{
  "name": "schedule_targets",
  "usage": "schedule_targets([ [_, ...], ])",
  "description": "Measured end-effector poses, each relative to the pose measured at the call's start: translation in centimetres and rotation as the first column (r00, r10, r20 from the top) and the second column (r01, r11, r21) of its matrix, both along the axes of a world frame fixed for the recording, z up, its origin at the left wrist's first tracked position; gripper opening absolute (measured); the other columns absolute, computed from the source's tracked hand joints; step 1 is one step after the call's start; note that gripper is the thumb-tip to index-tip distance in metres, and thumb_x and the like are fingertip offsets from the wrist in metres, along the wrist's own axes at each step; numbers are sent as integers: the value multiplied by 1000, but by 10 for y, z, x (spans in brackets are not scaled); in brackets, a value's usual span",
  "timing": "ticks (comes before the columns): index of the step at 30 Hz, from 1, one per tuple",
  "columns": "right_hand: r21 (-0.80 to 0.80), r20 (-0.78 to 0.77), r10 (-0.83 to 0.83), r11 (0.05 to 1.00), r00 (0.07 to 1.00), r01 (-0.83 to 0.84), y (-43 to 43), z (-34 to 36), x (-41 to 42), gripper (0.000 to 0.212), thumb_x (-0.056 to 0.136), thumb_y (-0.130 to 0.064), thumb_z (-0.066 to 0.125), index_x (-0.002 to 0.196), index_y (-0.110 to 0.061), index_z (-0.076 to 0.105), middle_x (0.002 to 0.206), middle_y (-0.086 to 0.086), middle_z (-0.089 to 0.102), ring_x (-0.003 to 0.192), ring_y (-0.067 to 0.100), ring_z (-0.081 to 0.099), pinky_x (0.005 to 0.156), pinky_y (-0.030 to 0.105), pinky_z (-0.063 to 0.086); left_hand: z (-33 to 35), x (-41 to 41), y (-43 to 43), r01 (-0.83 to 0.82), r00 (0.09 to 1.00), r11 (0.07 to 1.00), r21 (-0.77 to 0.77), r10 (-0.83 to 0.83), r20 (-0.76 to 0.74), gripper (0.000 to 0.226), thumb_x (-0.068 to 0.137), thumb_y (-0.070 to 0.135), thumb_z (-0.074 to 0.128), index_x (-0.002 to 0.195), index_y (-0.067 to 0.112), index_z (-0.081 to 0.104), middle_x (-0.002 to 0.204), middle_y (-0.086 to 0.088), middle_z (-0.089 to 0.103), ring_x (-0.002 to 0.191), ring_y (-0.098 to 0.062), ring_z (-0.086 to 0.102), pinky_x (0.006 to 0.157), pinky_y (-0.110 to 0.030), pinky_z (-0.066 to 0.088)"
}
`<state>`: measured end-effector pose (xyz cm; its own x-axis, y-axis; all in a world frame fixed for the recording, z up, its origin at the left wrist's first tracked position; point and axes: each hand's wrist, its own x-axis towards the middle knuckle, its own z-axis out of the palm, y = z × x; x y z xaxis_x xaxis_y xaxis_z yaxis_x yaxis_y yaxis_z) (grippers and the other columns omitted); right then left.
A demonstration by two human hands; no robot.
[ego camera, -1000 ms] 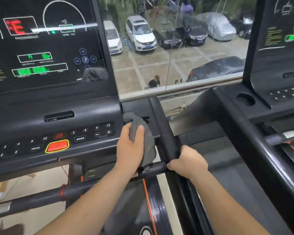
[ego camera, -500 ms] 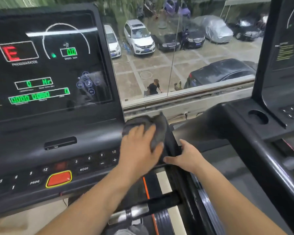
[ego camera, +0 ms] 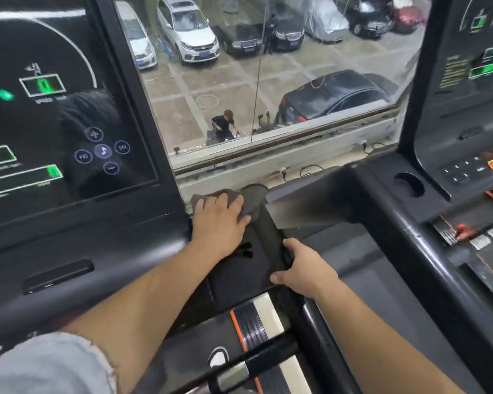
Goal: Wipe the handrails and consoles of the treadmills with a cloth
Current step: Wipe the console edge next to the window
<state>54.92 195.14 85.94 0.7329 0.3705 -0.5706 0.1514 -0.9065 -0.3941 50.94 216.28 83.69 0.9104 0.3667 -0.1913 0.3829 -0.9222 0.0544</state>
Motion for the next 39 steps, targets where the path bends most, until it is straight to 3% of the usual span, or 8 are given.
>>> schedule_targets([
  [6, 17, -17, -27, 1000, 999, 27, 2, -8, 4, 70, 69, -31, 82, 129, -43, 48, 106, -15, 65, 100, 17, 66, 88, 42, 58, -8, -104, -64, 282, 947, 959, -39, -272, 174, 55, 90, 57, 46, 135, 31, 63, 147, -7, 58, 132, -30, 55, 110, -52, 45],
  [10, 13, -25, -43, 999, 999, 44, 1, -16, 5, 77, 63, -34, 79, 132, -45, 47, 110, -17, 65, 109, 18, 63, 96, 43, 56, -15, -100, -45, 391, 904, 920, 8, -386, 185, 53, 89, 58, 50, 134, 33, 62, 146, -4, 59, 127, -24, 58, 108, -47, 46],
  [16, 57, -34, -37, 998, 999, 38, -4, -17, 3, 94, 49, -58, 79, 137, -48, 48, 113, -17, 68, 106, 15, 66, 93, 44, 57, -4, -74, -67, 214, 970, 977, -19, -210, 127, 52, 95, 53, 51, 141, 30, 57, 152, -4, 51, 131, -26, 50, 111, -46, 38],
  [19, 50, 11, -28, 998, 1000, 27, -6, -13, -4, 93, 65, -54, 79, 149, -48, 39, 128, -15, 65, 118, 17, 63, 99, 42, 54, 2, -93, -80, 221, 971, 975, 18, -221, 86, 47, 93, 55, 45, 131, 29, 56, 144, -8, 52, 124, -29, 52, 102, -46, 41],
  [25, 37, 29, -13, 999, 999, 12, -5, -9, -5, 89, 70, -51, 81, 149, -46, 39, 129, -12, 64, 119, 19, 62, 100, 43, 54, 23, -73, -63, 228, 974, 973, -23, -227, 16, 52, 89, 63, 47, 130, 30, 48, 121, -3, 66, 114, -29, 59, 93, -44, 41],
  [30, 30, 27, -5, 1000, 1000, 4, -5, -7, -4, 92, 74, -45, 82, 153, -39, 36, 135, -8, 60, 123, 21, 59, 102, 43, 52, 33, -45, -59, 126, 988, 976, -176, -138, -61, 42, 91, 56, 48, 125, 31, 51, 115, -4, 69, 110, -33, 63, 80, -42, 39],
  [36, 70, 21, 2, 998, 1000, -4, -8, -9, -7, 77, 71, -44, 83, 140, -40, 49, 117, -14, 65, 110, 16, 64, 98, 42, 55, 16, -90, -76, 107, 994, 990, -97, -103, 44, 46, 95, 54, 51, 135, 33, 44, 132, -4, 52, 124, -29, 46, 102, -49, 36],
  [39, 63, 26, -9, 998, 1000, 7, -8, -13, -5, 89, 63, -48, 80, 145, -45, 45, 126, -14, 66, 112, 17, 64, 98, 42, 56, 7, -118, -84, 147, 986, 989, 12, -148, 81, 45, 96, 52, 50, 135, 31, 41, 133, -10, 43, 120, -33, 44, 102, -46, 37],
])
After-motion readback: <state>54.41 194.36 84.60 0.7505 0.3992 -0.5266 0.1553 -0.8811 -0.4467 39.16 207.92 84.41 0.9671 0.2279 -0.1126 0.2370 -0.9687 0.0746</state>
